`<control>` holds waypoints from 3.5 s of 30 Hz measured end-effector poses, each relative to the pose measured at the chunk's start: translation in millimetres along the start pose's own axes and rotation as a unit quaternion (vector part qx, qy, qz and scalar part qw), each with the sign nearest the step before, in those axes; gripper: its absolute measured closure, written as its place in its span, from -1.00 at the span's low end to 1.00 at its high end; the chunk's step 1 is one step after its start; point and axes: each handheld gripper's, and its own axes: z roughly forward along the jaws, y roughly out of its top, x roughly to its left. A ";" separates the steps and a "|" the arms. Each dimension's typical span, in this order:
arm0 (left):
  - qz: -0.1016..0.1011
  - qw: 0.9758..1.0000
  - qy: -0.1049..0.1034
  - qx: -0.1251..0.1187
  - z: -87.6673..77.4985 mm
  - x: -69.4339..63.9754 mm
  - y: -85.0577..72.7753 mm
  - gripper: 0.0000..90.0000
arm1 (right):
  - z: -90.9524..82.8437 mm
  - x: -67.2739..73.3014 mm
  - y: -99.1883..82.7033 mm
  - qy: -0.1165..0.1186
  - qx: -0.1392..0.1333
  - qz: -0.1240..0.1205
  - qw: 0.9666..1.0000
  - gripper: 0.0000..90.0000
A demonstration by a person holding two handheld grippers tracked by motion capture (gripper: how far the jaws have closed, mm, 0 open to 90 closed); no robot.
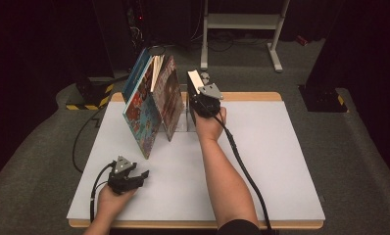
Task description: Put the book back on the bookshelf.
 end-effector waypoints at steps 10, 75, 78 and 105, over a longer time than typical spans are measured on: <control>0.000 1.000 0.001 0.000 0.0 0.0 0.0 -0.17 | -5.2 -0.2 0.4 0.006 0.018 -0.005 1.000 0.12; -0.002 1.000 -0.001 0.001 0.0 0.3 0.2 -0.15 | 15.6 4.9 -5.3 -0.051 0.021 0.030 0.998 -0.07; 0.000 1.000 -0.001 0.004 0.0 0.5 0.2 -0.15 | 14.2 3.2 -6.7 -0.044 0.023 0.031 0.998 -0.09; 0.009 1.000 0.001 0.008 0.0 0.1 -0.3 -0.15 | 4.1 -6.4 -12.5 -0.005 0.027 0.043 0.999 -0.31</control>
